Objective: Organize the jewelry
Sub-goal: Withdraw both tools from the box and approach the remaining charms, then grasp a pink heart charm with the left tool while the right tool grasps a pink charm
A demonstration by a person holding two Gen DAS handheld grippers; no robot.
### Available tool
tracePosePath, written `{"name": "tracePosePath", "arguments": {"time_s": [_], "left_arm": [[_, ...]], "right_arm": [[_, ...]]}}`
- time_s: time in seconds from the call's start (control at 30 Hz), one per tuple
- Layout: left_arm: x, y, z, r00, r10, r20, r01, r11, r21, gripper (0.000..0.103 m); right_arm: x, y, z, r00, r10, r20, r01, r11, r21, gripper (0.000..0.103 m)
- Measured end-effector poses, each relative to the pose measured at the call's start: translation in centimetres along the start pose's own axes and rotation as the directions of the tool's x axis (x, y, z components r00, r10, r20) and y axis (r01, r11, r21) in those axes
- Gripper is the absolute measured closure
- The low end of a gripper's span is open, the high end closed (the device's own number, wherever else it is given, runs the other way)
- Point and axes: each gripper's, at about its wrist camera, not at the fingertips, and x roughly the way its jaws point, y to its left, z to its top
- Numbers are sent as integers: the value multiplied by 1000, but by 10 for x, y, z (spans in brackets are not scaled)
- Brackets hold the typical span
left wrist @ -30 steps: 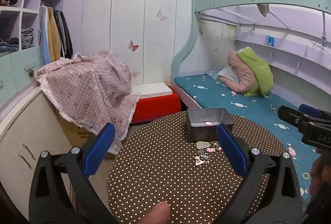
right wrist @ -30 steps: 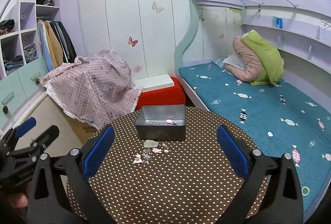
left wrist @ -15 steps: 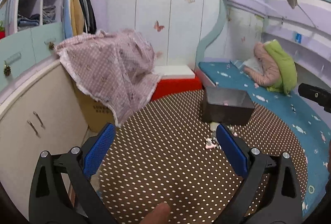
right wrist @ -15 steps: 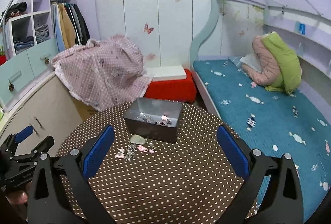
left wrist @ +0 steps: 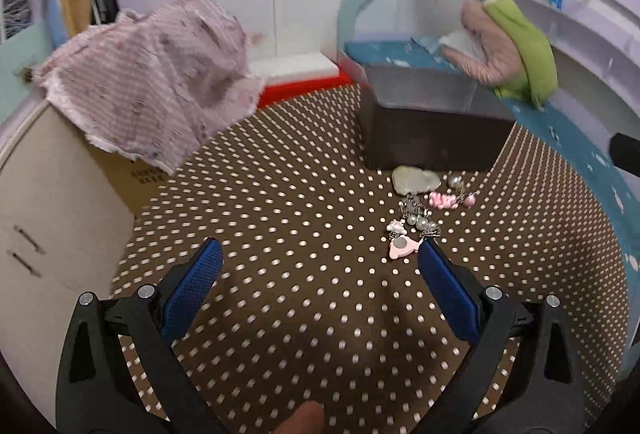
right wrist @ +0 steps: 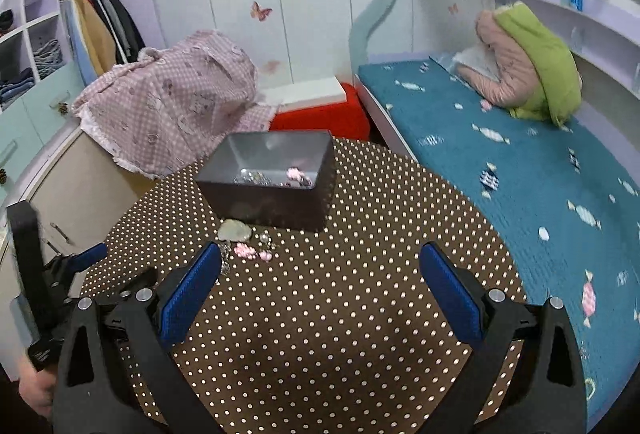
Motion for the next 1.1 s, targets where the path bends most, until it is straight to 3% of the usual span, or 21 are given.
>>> {"name": "tracePosePath", "arguments": {"time_s": [0.4,0.63,0.9,1.1], "left_arm": [[53,-15,10,993,-28,-114,29,999,12,7],[56,-18,15,994,-50,-102,54,998,34,47],[58,-18,19,986,-137,-93,143,988,63,79],[58,-5,20,977,-196,-86,199,980,28,80]], "right_arm": [[25,-3,-3,998,-15,-69,15,1000,2,7],[42,-2,-5,994,26,-106,-26,1000,1,7],[78,7,-6,985,36,-169,-43,998,-38,7],[109,20,-10,976,27,-217,-52,993,-108,10]]}}
